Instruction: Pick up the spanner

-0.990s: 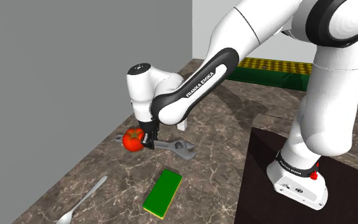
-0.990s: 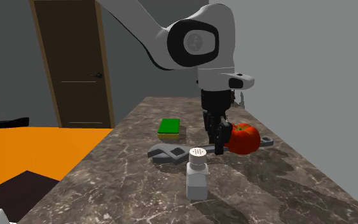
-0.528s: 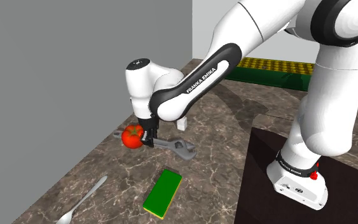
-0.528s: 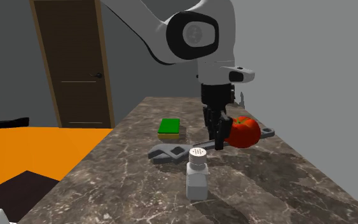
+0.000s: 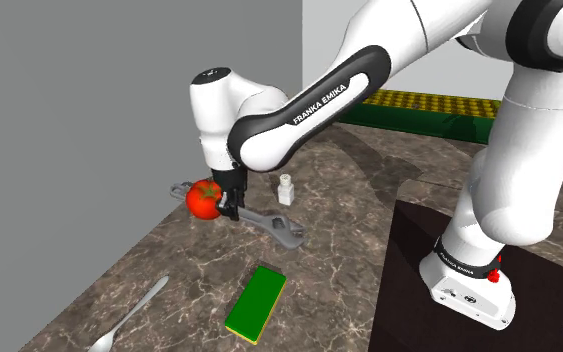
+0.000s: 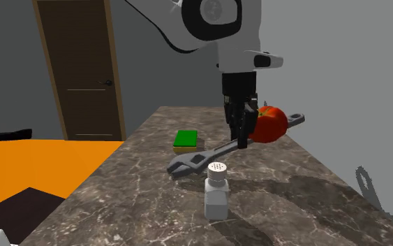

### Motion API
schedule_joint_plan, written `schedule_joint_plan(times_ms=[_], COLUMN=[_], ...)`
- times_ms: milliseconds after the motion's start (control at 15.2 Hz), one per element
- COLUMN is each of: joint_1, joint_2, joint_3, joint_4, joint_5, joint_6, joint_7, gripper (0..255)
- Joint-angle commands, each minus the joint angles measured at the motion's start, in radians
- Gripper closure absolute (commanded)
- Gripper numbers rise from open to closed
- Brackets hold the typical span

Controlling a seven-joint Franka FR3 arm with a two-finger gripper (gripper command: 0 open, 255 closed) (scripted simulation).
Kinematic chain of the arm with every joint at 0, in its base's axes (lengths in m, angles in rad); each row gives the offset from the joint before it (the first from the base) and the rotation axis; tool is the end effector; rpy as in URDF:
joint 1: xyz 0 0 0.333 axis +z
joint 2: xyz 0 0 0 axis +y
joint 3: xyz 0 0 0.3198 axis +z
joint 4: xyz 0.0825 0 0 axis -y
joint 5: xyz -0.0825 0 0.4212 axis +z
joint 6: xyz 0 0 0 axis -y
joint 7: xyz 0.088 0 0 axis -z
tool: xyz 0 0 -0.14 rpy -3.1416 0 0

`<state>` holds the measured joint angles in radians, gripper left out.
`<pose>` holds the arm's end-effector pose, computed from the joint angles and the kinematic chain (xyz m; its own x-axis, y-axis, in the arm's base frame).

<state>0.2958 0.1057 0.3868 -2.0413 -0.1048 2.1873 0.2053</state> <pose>0.4768 0.3766 0.3504 0.8594 0.5082 0.0566 0.5068 -0.8613 0.0378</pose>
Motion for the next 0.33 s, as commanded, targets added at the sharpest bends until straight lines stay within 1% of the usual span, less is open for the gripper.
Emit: schedule_joint_plan(times_ms=[0, 132, 264], joint_1=[-0.001, -0.002, -0.002], joint_2=[-0.012, -0.023, -0.024], joint_3=[0.001, 0.001, 0.002], joint_4=[0.013, 0.028, 0.030], joint_5=[0.007, 0.014, 0.014], joint_6=[-0.025, -0.049, -0.051], joint_7=[-0.005, -0.011, -0.011], gripper=[255, 255, 255])
